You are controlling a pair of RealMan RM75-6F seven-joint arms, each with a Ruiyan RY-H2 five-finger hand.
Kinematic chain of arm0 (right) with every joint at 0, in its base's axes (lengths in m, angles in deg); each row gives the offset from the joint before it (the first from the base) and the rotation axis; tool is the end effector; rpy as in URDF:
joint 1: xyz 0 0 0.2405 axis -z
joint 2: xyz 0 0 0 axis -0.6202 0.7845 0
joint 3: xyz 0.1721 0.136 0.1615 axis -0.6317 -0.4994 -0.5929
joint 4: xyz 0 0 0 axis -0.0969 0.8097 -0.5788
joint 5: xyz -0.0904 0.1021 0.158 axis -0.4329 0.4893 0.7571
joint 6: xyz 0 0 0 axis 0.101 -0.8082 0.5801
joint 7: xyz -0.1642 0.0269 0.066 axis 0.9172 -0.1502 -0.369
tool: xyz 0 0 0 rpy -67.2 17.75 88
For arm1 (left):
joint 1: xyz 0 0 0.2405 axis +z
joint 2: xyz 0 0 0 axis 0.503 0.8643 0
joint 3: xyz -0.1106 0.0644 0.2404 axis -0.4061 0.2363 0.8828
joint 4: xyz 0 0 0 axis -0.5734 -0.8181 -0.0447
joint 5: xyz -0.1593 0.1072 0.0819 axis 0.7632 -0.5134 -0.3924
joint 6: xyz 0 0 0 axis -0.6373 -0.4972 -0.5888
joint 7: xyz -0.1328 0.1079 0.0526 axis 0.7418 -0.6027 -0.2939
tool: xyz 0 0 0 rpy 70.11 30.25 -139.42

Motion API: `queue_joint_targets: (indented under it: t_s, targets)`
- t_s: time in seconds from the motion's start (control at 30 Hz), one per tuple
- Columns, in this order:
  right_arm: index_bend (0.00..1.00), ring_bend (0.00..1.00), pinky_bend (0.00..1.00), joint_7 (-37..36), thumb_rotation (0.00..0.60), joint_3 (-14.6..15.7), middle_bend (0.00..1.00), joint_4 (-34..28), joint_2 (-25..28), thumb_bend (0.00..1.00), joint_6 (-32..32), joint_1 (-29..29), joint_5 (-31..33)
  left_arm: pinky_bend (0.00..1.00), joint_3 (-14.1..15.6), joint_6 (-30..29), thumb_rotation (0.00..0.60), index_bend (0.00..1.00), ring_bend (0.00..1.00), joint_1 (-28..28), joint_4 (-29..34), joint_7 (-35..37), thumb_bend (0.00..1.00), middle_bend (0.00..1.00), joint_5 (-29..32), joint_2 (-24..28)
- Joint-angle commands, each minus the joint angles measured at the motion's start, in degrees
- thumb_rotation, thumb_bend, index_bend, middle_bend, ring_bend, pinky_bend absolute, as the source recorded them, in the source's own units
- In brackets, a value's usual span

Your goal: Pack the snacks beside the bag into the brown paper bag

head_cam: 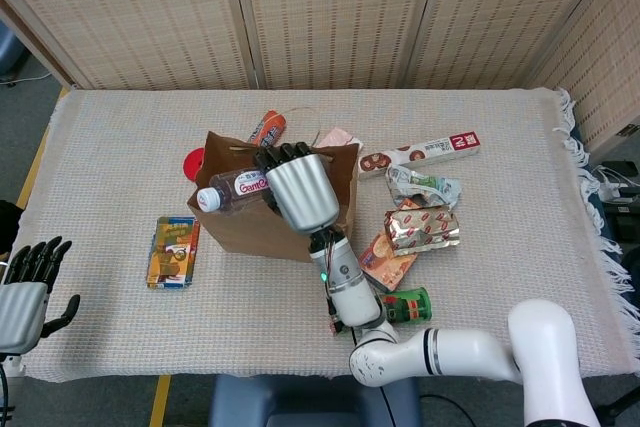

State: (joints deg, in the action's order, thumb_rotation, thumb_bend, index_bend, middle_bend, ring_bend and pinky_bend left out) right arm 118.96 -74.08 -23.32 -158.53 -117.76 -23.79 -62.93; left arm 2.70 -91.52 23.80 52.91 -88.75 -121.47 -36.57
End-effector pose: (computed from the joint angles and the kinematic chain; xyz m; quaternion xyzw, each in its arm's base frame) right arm 0.0797 -0.3918 0.0066 0.6469 -0.1962 0.5602 0.4787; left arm -0.3260 0.2257 0.1630 -0.6119 -0.3664 -0.3605 0.6011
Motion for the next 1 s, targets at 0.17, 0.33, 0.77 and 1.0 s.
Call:
queue_joint_targets:
  t_s: [0.17, 0.33, 0.77, 1.0]
  targets:
    - [0.09, 0.19, 0.23, 4.09, 0.6, 1.02, 0.29, -3.39, 0.3, 0.25, 1.28, 0.65, 6.35, 0.0, 0.01, -0.08, 0.6, 0.03, 0.0, 0.03, -0.03, -0.09, 0.39, 0.0, -0.01, -0.06]
    - [0.0, 0.02, 0.09, 4.88, 0.6, -0.41, 0.11, -7.08, 2.37, 0.16, -0.78, 1.39, 7.23, 0.0, 0.0, -0.14, 0.6, 0.03, 0.0, 0.04, 0.0, -0.23, 0.39, 0.0, 0.0, -0.1]
    - [0.0, 0.0, 0.07, 3.49, 0.6, 0.4, 0.07, -16.47, 11.82, 0.12, -4.17, 7.72, 9.96, 0.0, -0.05, -0.39, 0.6, 0.03, 0.0, 0.11, 0.11, -1.12, 0.39, 0.0, 0.08, -0.3]
    - [0.0, 0.0, 0.06, 0.57, 0.6, 1.62, 0.06, -21.57, 19.12, 0.11, -5.86, 12.27, 7.77, 0.0, -0.1, -0.54, 0.6, 0.03, 0.0, 0.23, 0.21, -1.27, 0.39, 0.0, 0.25, -0.37]
